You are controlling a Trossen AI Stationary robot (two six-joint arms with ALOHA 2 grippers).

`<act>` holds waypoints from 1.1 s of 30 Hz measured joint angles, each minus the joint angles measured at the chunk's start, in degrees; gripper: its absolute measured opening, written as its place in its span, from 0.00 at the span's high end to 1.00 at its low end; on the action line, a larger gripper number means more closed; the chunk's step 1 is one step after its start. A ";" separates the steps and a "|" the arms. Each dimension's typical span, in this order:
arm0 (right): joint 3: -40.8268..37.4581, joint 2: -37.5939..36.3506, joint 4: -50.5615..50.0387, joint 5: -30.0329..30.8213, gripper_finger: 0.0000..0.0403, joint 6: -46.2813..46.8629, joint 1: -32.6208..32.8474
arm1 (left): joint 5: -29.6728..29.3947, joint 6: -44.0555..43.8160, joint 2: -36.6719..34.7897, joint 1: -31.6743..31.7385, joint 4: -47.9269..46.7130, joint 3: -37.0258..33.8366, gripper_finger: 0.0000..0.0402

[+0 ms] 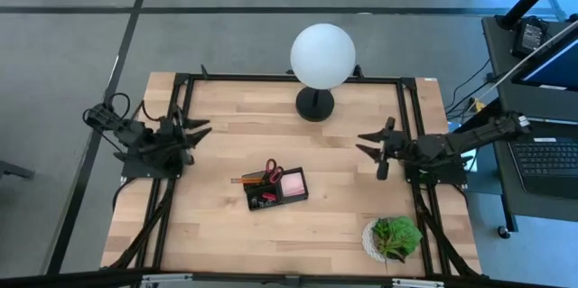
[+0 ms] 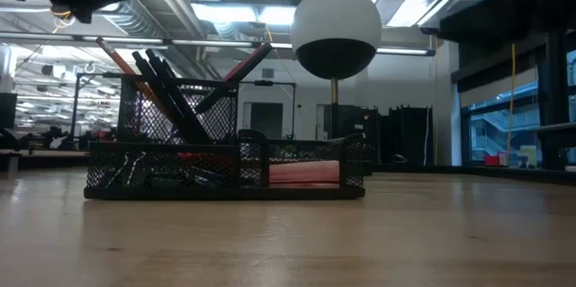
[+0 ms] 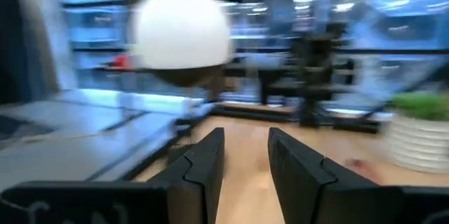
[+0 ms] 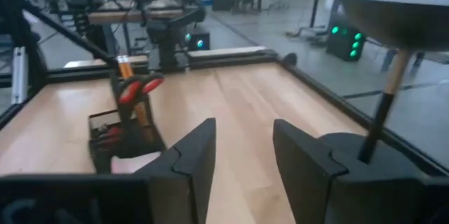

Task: Pick and place office supplies into organizer
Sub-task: Return to Home Position

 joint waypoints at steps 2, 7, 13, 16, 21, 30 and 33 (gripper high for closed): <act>-2.20 -3.73 0.07 -0.05 0.64 -0.71 -1.13 | -3.49 0.77 0.13 1.78 0.47 -0.96 0.74; -6.05 -10.70 0.09 0.05 0.64 -3.77 -4.14 | -3.02 0.40 -0.24 8.40 1.81 -3.48 0.74; -8.39 -16.03 -0.12 0.09 0.64 -7.25 -9.11 | -1.23 -1.66 -0.25 19.47 4.39 -7.41 0.74; -8.55 -17.81 -1.37 0.10 0.64 -8.57 -11.47 | 0.79 -1.67 -0.26 25.63 5.91 -9.00 0.74; -8.55 -20.65 -5.48 0.05 0.64 -8.75 -14.70 | 8.20 -1.86 -0.28 35.09 7.45 -11.02 0.74; -8.55 -24.32 -11.81 -1.19 0.64 -7.98 -17.77 | 19.98 -3.60 -0.26 49.33 7.44 -12.15 0.74; -9.21 -25.08 -11.17 -1.17 0.64 -8.75 -18.64 | 22.80 -4.29 -0.26 53.13 7.41 -12.15 0.74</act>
